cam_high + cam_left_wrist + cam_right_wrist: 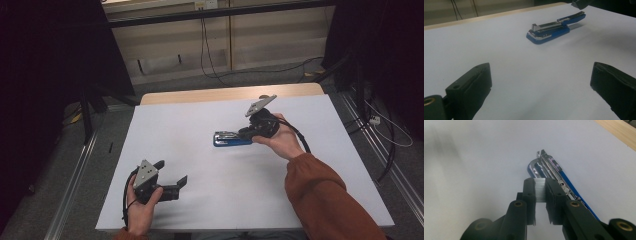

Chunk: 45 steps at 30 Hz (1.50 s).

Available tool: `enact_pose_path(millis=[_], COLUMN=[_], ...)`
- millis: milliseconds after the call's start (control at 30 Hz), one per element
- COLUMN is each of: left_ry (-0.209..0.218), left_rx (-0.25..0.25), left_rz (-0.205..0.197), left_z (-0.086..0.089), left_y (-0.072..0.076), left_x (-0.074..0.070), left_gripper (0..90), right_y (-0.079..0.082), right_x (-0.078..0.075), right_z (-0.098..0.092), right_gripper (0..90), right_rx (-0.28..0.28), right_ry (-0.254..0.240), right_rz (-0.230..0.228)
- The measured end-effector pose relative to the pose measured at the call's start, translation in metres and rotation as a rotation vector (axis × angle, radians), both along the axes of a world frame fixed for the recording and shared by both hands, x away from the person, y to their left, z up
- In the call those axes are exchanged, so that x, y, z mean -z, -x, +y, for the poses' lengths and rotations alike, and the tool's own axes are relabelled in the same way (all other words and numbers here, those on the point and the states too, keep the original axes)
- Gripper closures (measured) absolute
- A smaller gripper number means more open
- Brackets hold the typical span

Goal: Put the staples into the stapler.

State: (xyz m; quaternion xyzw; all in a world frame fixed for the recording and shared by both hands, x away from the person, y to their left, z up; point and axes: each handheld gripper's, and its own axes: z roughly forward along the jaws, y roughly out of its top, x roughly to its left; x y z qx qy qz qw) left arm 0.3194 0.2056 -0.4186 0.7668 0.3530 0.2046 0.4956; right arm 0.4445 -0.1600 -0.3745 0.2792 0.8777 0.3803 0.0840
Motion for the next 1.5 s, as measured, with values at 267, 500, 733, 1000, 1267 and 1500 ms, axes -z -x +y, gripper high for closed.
enact_pose_path(millis=[267,500,733,1000,1267,1500], left_ry=[0.0,0.001,-0.001,0.0,0.0,0.001], left_rx=[0.001,0.001,0.004,0.007,0.006,0.007], left_rz=[-0.001,0.0,0.0,-0.002,-0.001,0.001], left_z=[0.0,0.0,0.0,0.0,0.001,0.001], left_y=[0.0,0.0,0.0,0.0,0.0,0.0], left_x=[0.0,0.0,0.0,0.0,0.0,0.0], left_gripper=[3.8,3.8,3.8,3.8,3.8,3.9], right_y=[-0.006,-0.011,-0.017,-0.029,-0.038,-0.046], right_x=[0.0,-0.001,0.004,0.009,0.013,0.018], right_z=[0.008,0.016,0.024,0.031,0.036,0.036], right_gripper=[79.2,79.1,79.2,79.2,79.2,79.2], right_rx=[-0.006,-0.014,-0.013,-0.018,-0.024,-0.043], right_ry=[0.001,-0.01,-0.015,-0.009,-0.001,0.014], right_rz=[0.005,0.003,-0.008,-0.001,-0.007,0.002])
